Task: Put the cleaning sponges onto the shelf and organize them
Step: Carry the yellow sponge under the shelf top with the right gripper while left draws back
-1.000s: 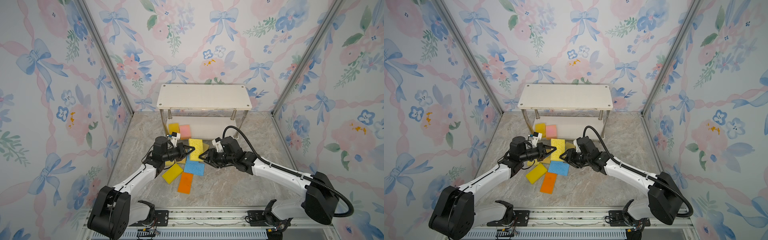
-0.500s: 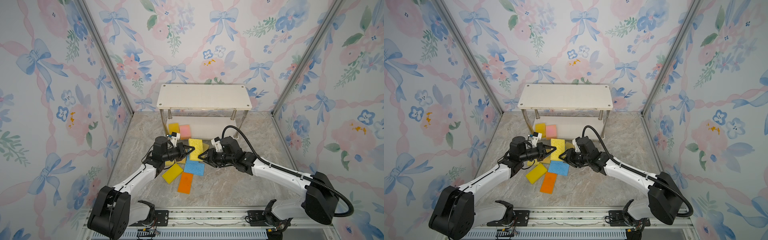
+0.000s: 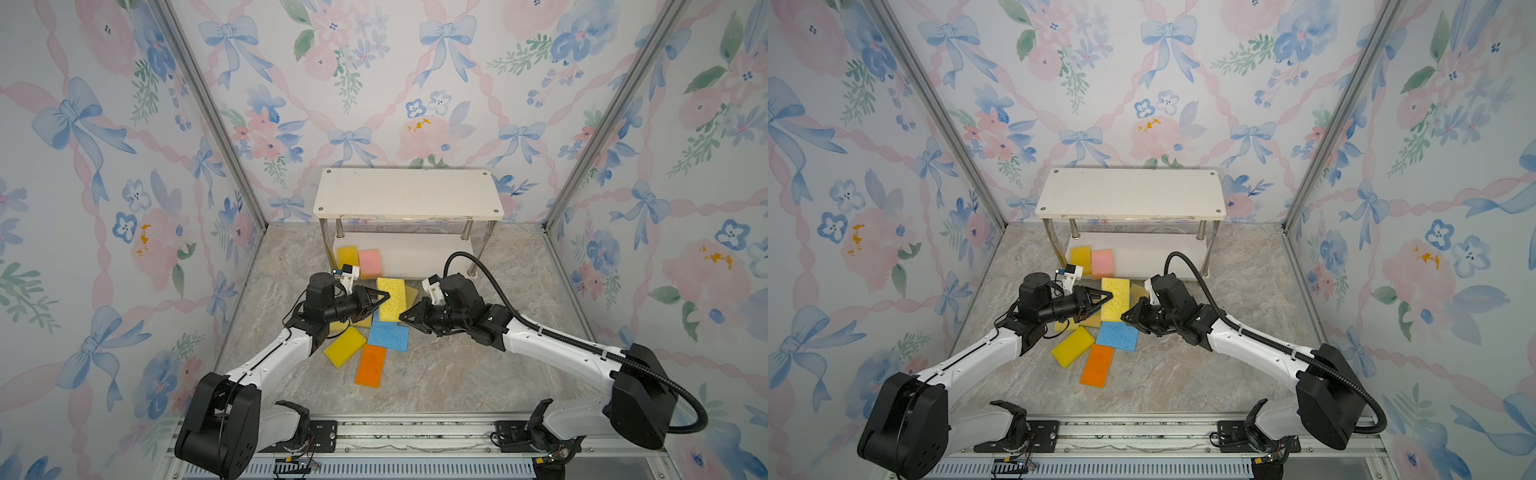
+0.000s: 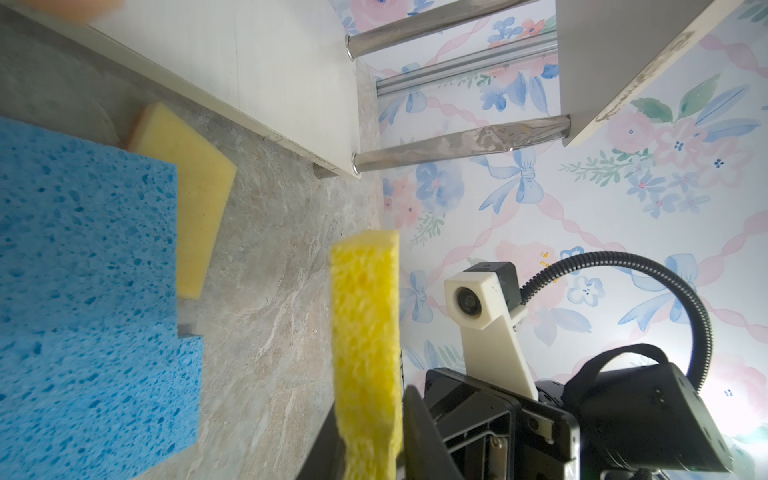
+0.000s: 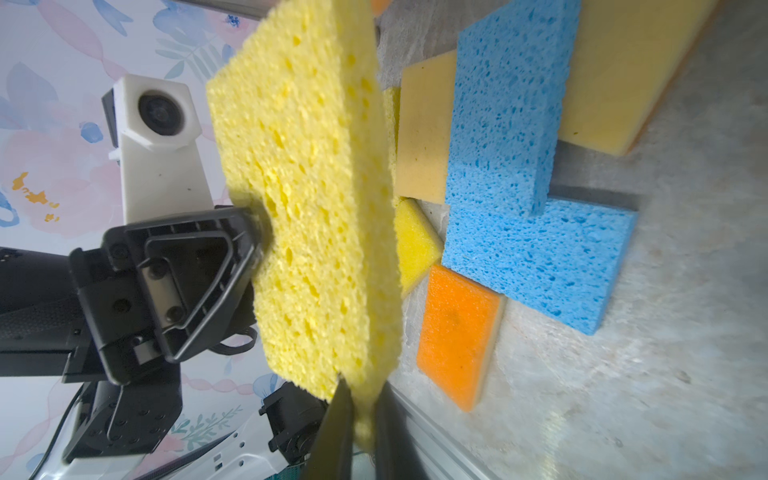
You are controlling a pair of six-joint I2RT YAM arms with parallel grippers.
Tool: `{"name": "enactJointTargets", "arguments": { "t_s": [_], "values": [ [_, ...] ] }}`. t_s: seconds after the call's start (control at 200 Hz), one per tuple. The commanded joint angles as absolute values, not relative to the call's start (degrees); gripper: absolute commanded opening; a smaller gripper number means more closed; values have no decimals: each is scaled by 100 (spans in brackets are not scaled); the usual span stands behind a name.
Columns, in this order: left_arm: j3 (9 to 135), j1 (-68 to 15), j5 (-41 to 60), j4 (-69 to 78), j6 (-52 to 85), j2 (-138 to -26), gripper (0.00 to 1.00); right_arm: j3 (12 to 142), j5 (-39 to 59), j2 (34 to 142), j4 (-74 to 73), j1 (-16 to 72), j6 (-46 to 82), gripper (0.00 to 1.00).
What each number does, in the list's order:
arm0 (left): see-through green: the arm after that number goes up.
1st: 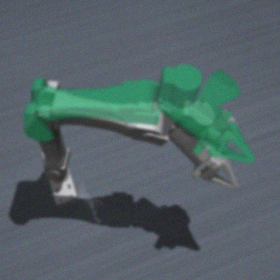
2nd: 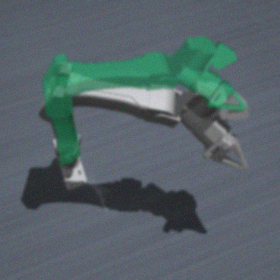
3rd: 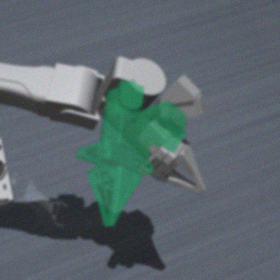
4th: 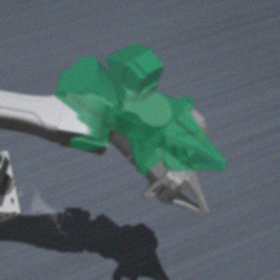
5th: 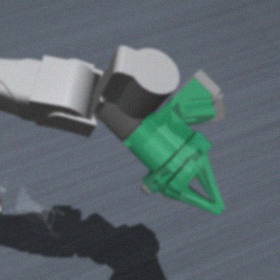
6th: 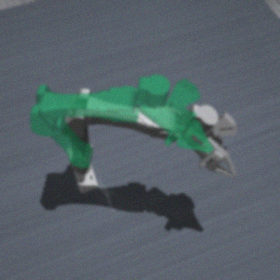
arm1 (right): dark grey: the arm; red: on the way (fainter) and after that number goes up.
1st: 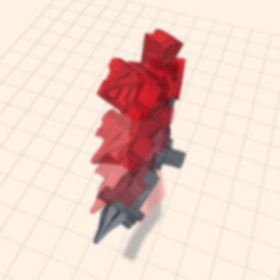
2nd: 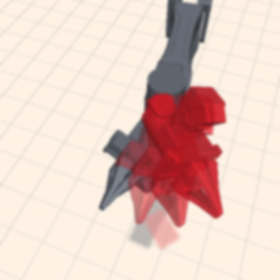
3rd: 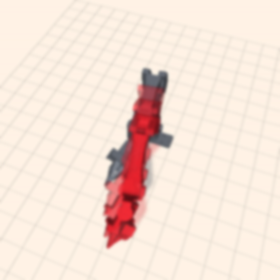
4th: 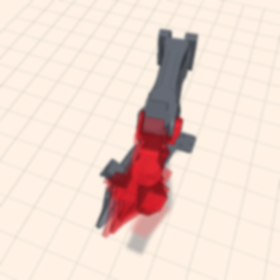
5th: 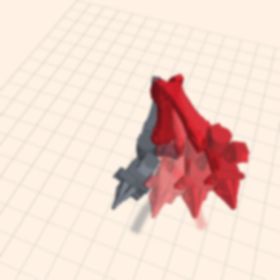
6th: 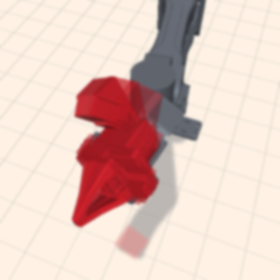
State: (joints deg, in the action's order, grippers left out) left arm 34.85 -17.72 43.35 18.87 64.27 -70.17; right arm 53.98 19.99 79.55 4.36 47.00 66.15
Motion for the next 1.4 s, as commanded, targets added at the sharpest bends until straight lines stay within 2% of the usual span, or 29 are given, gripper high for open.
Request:
{"name": "enactJointTargets", "arguments": {
  "t_s": [0.0,0.055,0.175,0.315,0.575,0.995,1.395],
  "values": [
    [3505,-1597,4169,1380,6110,-6769,46,5533,1628,7729,880,4756,6428,12],
    [3650,-1515,3901,658,5692,-6642,59,5577,1457,7708,1056,4703,6369,12],
    [3867,-1446,2762,-1028,5094,-6217,81,5883,1087,7877,1409,4522,6048,12],
    [3810,-1450,2058,-1873,4962,-5674,90,6345,909,8346,1564,4169,5611,12],
    [3852,-1477,1330,-2979,4575,-4859,94,7313,678,9334,1762,3754,4625,12],
    [3840,-1293,1498,-3308,4516,-4510,96,7706,348,10469,939,3683,4239,12],
    [3867,-1183,1560,-3390,4441,-4486,97,8268,368,11091,854,3491,4236,12]
  ]
}}
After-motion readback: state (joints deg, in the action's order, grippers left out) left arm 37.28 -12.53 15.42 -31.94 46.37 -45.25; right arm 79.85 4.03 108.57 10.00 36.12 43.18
